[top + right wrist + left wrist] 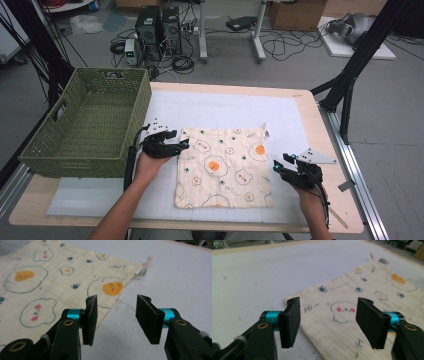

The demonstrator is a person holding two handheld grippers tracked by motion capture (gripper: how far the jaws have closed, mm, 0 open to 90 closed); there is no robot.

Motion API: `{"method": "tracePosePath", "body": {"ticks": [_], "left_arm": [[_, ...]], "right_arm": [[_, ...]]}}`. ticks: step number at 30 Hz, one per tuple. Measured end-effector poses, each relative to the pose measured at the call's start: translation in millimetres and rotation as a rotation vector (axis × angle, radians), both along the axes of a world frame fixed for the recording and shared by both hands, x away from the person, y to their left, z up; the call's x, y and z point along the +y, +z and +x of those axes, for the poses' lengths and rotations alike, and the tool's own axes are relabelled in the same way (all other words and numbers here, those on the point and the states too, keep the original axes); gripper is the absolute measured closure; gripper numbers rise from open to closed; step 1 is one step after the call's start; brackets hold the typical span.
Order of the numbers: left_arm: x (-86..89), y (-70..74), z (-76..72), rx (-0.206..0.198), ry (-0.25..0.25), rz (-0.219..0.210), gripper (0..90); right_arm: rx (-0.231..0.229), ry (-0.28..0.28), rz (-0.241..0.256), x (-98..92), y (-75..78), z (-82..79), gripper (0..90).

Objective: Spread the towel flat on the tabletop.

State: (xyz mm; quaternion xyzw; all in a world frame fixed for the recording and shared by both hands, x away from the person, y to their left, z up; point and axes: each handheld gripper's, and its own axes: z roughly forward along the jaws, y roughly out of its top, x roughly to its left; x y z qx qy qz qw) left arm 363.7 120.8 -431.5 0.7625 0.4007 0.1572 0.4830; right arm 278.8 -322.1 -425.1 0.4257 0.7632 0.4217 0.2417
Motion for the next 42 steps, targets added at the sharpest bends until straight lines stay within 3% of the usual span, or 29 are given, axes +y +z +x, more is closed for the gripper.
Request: {"method": "tracePosePath", "body": {"ticks": [2,4,6,8,11,14,17,19,21,25,28,31,36,42], "left_arm": [[-3.8,-6.9,4.0,0.037,0.007,0.057,44.5],[-8.0,-13.2,7.2,0.055,0.026,0.088,46.6],[-11.6,-18.1,9.2,0.068,0.037,0.148,50.5],[-15.9,-18.2,7.1,0.025,0.029,0.213,56.2],[-23.5,-18.0,4.4,-0.035,-0.004,0.281,82.2],[-21.2,-17.3,11.2,-0.021,0.052,0.275,85.2],[-14.2,-18.1,15.8,0.000,0.076,0.234,82.0],[-10.2,-17.5,15.5,0.018,0.082,0.182,64.5],[-7.5,-15.1,11.3,-0.004,0.086,0.117,48.7],[-0.8,-7.8,0.1,-0.038,0.055,-0.029,28.7],[0.2,0.1,-8.9,-0.068,0.003,-0.072,17.9],[-1.1,9.5,-17.2,-0.104,-0.051,-0.133,17.3],[-4.1,14.8,-27.7,-0.126,-0.104,-0.167,17.3],[-3.4,12.7,-29.8,-0.135,-0.112,-0.184,17.4]], "right_arm": [[0.006,0.001,0.000,1.8,-1.6,0.6,51.9],[0.006,0.003,-0.001,3.1,-2.4,0.9,51.8],[0.008,0.003,-0.001,3.8,-3.0,0.7,51.8],[0.006,0.005,-0.002,3.7,-3.4,0.6,51.8],[0.006,0.006,0.004,2.3,-4.8,1.0,51.8],[0.014,0.002,0.006,2.2,-6.5,0.8,52.0],[0.008,-0.001,0.004,1.2,-6.0,0.1,52.0],[0.001,-0.003,0.002,0.1,-4.9,-0.7,51.9],[0.001,-0.008,0.012,-1.3,-3.7,-1.5,51.1],[-0.009,-0.022,0.007,-3.7,-1.7,-3.0,45.6],[-0.023,-0.020,0.016,-6.2,2.4,-5.4,40.3],[-0.034,-0.022,0.034,-8.6,7.7,-6.4,29.6],[-0.056,-0.023,0.042,-12.4,11.5,-8.6,12.4],[-0.079,-0.030,0.048,-17.5,12.5,-10.8,11.4]]}}
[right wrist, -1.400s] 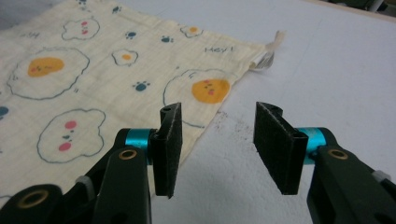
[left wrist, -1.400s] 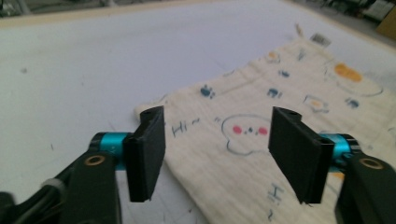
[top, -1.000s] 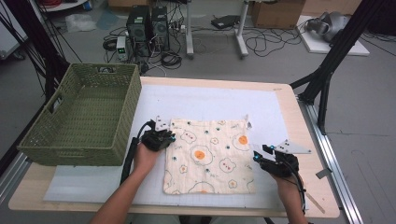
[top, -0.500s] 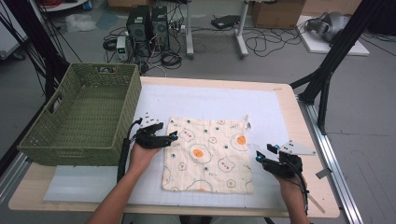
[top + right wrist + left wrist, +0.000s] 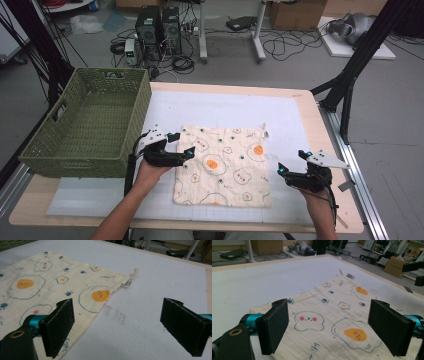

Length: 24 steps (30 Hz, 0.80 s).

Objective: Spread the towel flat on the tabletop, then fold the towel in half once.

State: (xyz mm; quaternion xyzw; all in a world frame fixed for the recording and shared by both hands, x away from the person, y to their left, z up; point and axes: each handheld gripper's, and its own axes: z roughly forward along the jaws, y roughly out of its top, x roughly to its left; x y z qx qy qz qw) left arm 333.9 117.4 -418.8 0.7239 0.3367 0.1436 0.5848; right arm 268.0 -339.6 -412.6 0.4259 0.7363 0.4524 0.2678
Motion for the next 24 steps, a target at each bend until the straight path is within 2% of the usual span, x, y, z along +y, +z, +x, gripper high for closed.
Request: {"method": "tracePosePath", "body": {"ticks": [3,10,19,24], "left_arm": [[0.6,1.0,-0.8,-0.008,0.002,0.011,17.5],[1.3,0.4,0.2,0.001,0.006,0.006,17.5],[4.7,0.3,2.0,0.008,0.028,0.005,17.7],[5.8,-1.9,4.2,0.028,0.041,0.016,17.7]], "right_arm": [[-0.001,-0.007,0.001,-0.8,0.6,-0.3,11.4],[0.016,0.011,-0.019,2.5,-1.3,-0.1,11.4],[0.019,0.002,0.008,0.8,-2.1,1.1,11.4],[0.026,0.001,0.011,0.5,-2.8,0.5,11.4]]}}
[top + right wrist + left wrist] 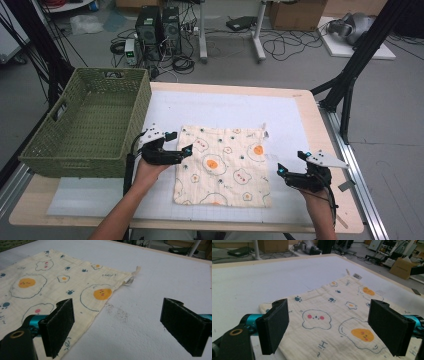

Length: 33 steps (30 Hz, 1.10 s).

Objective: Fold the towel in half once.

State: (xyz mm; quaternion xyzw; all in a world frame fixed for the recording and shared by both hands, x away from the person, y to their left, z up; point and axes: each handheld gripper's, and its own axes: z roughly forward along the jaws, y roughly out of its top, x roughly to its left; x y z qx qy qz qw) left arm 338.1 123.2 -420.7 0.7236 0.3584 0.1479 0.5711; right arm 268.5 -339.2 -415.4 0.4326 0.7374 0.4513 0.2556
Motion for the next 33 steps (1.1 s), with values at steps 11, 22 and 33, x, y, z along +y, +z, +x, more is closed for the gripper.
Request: {"method": "tracePosePath", "body": {"ticks": [11,22,33], "left_arm": [[-3.6,-4.4,6.4,0.017,0.031,0.042,19.1],[-15.2,2.3,38.9,0.071,0.078,0.115,20.5],[-13.3,-11.4,73.5,0.145,0.152,0.202,35.5]], "right_arm": [[0.010,0.006,0.008,-0.3,-2.3,-0.4,11.4],[0.020,0.029,-0.002,3.8,-4.4,3.4,11.4],[0.025,0.041,-0.002,5.7,-6.1,5.0,11.4]]}}
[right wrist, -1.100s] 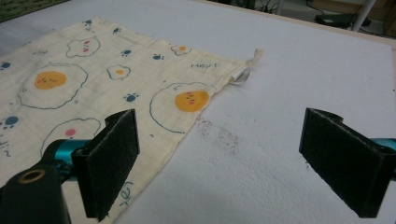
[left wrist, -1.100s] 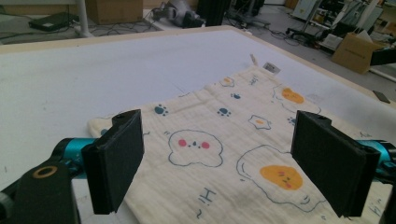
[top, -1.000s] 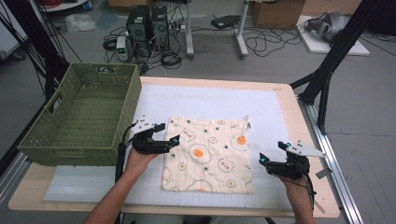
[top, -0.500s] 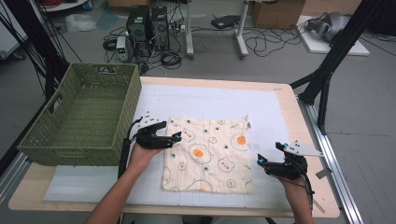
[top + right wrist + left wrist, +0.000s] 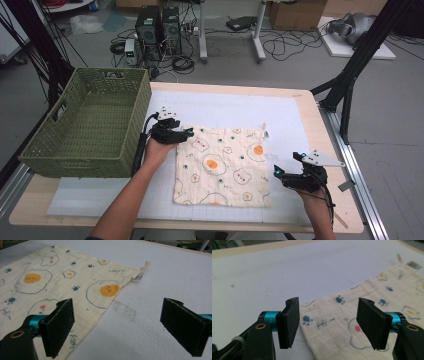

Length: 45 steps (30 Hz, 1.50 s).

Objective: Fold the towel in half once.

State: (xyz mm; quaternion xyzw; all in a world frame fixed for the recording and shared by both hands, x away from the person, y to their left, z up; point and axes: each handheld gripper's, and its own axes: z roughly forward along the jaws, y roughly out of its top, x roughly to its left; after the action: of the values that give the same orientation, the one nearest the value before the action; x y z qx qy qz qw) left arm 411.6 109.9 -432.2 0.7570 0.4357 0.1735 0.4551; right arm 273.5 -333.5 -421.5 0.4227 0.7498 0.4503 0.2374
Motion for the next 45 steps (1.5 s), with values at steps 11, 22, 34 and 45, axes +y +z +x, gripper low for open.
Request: {"method": "tracePosePath", "body": {"ticks": [11,22,34,45], "left_arm": [[2.9,-15.3,11.0,0.016,0.079,0.093,45.4],[-11.0,-17.1,20.5,0.039,0.065,0.161,49.1],[-7.2,-19.2,20.5,0.044,0.056,0.092,84.0],[-3.7,-19.0,20.4,0.060,0.059,0.067,86.4]], "right_arm": [[0.010,-0.001,-0.004,0.4,-1.9,1.4,11.4],[0.022,0.006,-0.009,3.6,-4.0,4.5,11.4],[0.095,0.017,-0.071,24.4,-16.2,37.8,11.4],[0.175,-0.005,-0.075,38.3,-9.4,120.0,12.1]]}}
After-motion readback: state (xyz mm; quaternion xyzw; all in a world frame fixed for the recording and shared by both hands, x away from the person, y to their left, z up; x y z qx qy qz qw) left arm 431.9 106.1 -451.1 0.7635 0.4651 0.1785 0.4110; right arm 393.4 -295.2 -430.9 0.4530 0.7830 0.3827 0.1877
